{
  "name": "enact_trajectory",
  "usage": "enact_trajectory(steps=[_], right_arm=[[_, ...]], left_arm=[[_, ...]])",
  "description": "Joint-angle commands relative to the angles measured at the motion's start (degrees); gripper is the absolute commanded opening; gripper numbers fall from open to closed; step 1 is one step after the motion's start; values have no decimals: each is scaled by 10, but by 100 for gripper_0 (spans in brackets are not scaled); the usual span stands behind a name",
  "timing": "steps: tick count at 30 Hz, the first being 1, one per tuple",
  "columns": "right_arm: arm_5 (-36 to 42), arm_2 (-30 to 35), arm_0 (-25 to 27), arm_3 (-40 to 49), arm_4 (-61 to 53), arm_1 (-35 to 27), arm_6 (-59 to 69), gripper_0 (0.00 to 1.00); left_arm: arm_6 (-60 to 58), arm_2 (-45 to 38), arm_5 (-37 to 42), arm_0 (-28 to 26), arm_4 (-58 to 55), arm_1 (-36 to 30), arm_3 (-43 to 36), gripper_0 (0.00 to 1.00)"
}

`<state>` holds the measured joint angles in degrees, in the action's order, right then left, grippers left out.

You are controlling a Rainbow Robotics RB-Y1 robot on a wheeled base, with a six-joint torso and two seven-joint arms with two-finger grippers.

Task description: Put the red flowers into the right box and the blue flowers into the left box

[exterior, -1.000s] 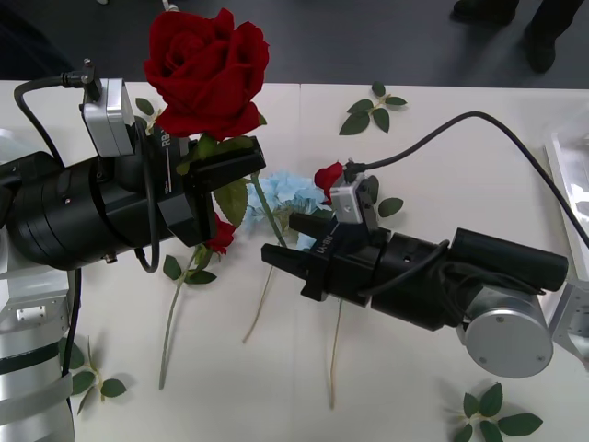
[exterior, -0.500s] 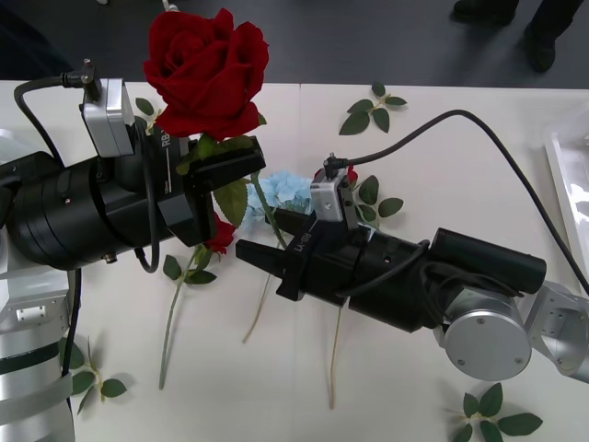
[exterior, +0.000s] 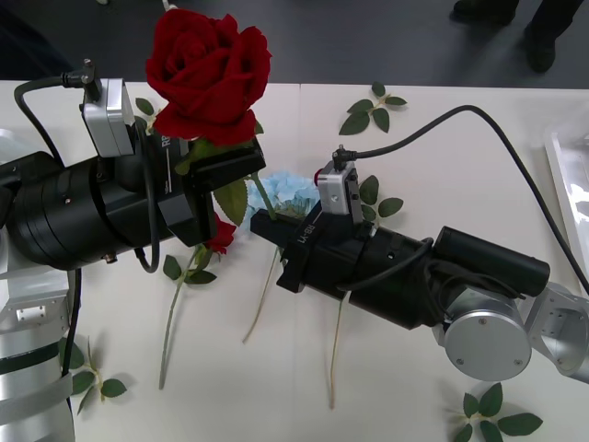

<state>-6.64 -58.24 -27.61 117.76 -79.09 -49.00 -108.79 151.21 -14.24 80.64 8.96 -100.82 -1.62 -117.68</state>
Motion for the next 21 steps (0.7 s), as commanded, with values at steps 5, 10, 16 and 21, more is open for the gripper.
enact_trajectory(steps=[5, 10, 16, 21], right_arm=[[-17, 2, -14, 9, -8, -7, -15, 0], [-23, 2, -14, 9, -10, -9, -15, 0], [-26, 2, -14, 9, -13, -12, -15, 0], [-26, 1, -13, 9, -17, -14, -13, 0]], left_arm=[[8, -4, -3, 8, -3, -1, -16, 81], [8, -4, -3, 8, -3, -1, -16, 100], [8, -4, -3, 8, -3, -1, -16, 100], [8, -4, -3, 8, -3, -1, -16, 100]])
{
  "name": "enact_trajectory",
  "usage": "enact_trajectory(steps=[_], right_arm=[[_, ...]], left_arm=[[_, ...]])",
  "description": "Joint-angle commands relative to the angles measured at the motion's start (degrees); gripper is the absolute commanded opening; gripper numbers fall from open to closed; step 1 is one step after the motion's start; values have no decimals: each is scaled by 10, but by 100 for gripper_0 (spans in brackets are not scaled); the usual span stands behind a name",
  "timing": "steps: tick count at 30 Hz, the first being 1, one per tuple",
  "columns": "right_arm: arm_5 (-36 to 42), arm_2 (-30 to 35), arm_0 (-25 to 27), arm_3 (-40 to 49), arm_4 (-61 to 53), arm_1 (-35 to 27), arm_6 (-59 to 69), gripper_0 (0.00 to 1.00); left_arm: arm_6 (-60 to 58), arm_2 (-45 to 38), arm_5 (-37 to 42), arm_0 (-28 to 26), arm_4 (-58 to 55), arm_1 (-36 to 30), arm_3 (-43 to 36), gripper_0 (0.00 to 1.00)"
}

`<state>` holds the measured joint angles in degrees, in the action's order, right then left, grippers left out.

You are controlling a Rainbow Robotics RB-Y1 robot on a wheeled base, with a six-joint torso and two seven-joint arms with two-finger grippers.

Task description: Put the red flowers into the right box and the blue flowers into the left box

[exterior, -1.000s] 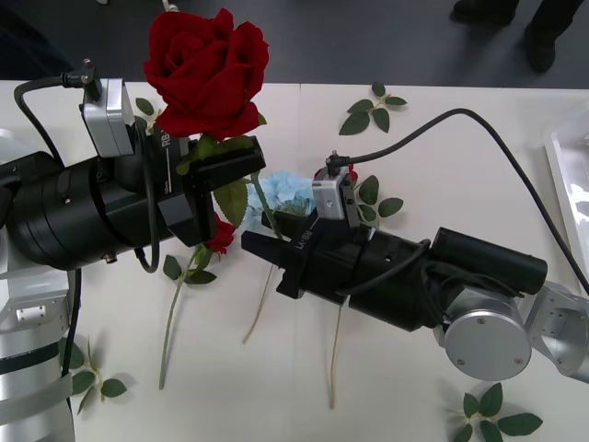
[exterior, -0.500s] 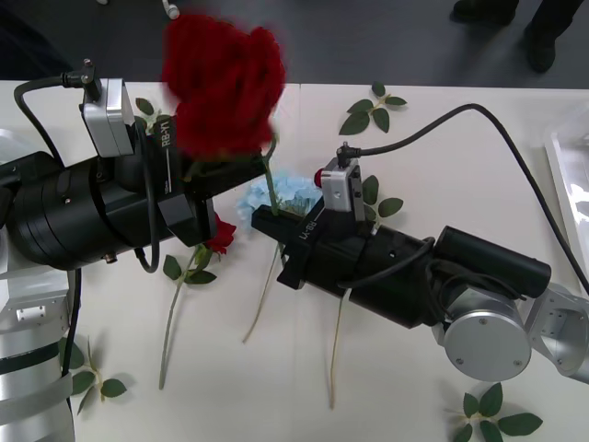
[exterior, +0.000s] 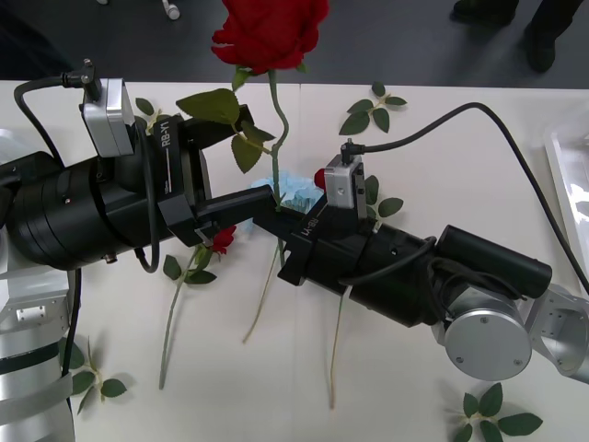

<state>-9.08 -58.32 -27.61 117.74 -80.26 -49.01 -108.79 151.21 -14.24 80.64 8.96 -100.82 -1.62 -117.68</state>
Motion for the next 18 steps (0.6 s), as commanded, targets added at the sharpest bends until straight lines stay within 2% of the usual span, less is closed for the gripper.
enact_trajectory(steps=[1, 11, 14, 18], right_arm=[[-1, 2, -13, 10, -5, -14, -12, 0], [-2, 1, -7, 5, -5, -16, -12, 0], [-5, 14, -3, 6, -8, -23, -10, 0], [34, 38, -3, 20, -21, -49, 1, 0]], left_arm=[[8, -4, -3, 8, -3, -1, -16, 100], [-1, -5, -31, -21, -1, -3, -2, 100], [-9, -9, -43, -25, -11, -32, -2, 100], [-21, -11, -60, -30, -25, -82, -2, 100]])
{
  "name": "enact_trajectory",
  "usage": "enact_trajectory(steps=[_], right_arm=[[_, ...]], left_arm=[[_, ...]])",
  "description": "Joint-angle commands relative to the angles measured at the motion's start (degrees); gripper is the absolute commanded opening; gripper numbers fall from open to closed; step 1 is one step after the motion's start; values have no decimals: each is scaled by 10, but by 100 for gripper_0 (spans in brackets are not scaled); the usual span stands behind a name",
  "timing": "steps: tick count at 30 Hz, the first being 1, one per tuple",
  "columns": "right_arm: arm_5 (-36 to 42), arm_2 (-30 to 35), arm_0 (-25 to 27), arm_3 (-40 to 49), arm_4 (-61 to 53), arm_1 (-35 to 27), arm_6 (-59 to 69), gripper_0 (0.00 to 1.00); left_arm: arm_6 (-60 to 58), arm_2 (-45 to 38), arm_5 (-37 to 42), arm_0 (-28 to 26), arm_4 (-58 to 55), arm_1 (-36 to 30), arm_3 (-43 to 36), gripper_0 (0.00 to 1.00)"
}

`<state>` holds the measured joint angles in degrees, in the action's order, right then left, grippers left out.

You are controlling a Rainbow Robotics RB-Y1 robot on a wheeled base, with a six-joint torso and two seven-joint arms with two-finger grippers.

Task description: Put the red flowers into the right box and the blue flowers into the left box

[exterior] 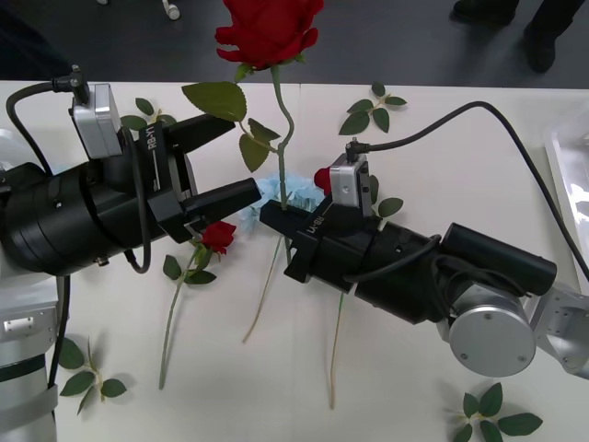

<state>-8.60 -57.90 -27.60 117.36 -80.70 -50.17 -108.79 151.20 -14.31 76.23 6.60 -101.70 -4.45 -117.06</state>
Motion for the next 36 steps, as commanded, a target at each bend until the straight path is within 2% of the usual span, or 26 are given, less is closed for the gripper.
enact_trajectory(steps=[1, 6, 11, 16, 19, 22, 25, 27, 32, 36], right_arm=[[44, 46, -3, 29, -32, -45, 3, 0], [122, 108, -3, 34, -84, -73, 10, 0], [238, 207, 8, 29, -164, -107, 15, 0], [373, 338, 55, 9, -236, -136, 18, 0], [509, 455, 91, -32, -258, -139, 22, 0], [634, 545, 99, -83, -264, -140, 28, 0], [746, 613, 98, -148, -264, -145, 31, 0], [823, 656, 96, -211, -264, -159, 31, 0], [920, 680, 87, -338, -242, -215, 31, 0], [957, 680, 86, -402, -193, -253, 29, 0]], left_arm=[[-24, -13, -21, -10, -19, -70, -8, 100], [-37, -32, -41, -32, -29, -111, -8, 100], [-47, -50, -65, -63, -32, -137, -8, 100], [-57, -58, -85, -87, -23, -154, -8, 100], [-61, -59, -91, -99, 2, -170, -10, 100], [-63, -63, -91, -107, 25, -183, -14, 100], [-69, -75, -91, -116, 59, -190, -26, 100], [-118, -81, -91, -120, 80, -194, -31, 100], [-206, -70, -90, -129, 119, -219, -44, 100], [-287, -61, -90, -139, 180, -224, -66, 100]])
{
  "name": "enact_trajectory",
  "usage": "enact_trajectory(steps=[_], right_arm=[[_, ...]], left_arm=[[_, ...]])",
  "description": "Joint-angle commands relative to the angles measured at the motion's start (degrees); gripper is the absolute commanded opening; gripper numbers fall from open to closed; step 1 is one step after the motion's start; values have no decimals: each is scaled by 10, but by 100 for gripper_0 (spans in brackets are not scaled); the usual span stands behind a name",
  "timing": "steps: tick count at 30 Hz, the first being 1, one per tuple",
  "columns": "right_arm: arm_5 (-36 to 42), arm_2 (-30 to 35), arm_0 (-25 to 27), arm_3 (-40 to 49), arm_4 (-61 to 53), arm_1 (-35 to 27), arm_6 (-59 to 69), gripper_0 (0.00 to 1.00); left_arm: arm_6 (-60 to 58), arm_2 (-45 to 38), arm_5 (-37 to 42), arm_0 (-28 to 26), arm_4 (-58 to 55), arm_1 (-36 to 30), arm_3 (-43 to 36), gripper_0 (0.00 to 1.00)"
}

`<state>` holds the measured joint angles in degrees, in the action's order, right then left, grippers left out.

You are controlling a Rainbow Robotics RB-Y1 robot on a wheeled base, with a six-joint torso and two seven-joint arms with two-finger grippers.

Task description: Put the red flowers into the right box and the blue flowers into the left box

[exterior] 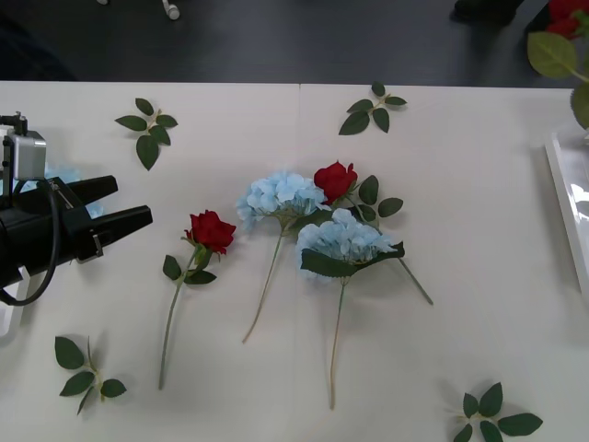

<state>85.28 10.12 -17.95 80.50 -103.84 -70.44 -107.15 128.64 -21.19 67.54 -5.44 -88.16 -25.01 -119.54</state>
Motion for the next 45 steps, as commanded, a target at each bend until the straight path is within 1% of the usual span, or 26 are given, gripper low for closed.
enact_trajectory(steps=[1, 4, 9, 11, 14, 18, 22, 28, 32, 37, 41, 45], right_arm=[[23, 2, -11, -43, 51, -55, 12, 0], [30, 5, -10, -64, 106, -66, 15, 0], [29, 5, -9, -67, 182, -73, 20, 0], [30, 6, -9, -67, 211, -74, 24, 0], [30, 5, -9, -62, 267, -74, 32, 0], [31, 6, -9, -55, 348, -79, 36, 0], [6, -2, -9, -55, 428, -73, 43, 0], [-35, -8, -9, -56, 486, -54, 84, 0], [-71, -40, -9, -55, 501, -51, 101, 0], [-72, -51, -9, -57, 506, -48, 108, 0], [-80, -67, -9, -57, 538, -38, 109, 0], [-92, -88, -9, -61, 566, -28, 113, 0]], left_arm=[[-80, 12, -3, -21, 62, -18, -47, 100], [-168, 30, -2, -24, 117, -18, -59, 100], [-260, 50, 22, -22, 197, -18, -82, 100], [-295, 55, 47, -14, 233, -19, -95, 100], [-342, 55, 104, 3, 276, -18, -109, 100], [-394, 60, 182, 39, 335, -18, -113, 100], [-408, 83, 241, 68, 401, -18, -112, 100], [-414, 137, 290, 97, 508, -18, -97, 100], [-416, 178, 291, 112, 557, -16, -68, 100], [-415, 202, 290, 132, 591, 4, -28, 100], [-412, 222, 290, 149, 603, 24, 16, 100], [-412, 243, 287, 166, 616, 31, 44, 100]])
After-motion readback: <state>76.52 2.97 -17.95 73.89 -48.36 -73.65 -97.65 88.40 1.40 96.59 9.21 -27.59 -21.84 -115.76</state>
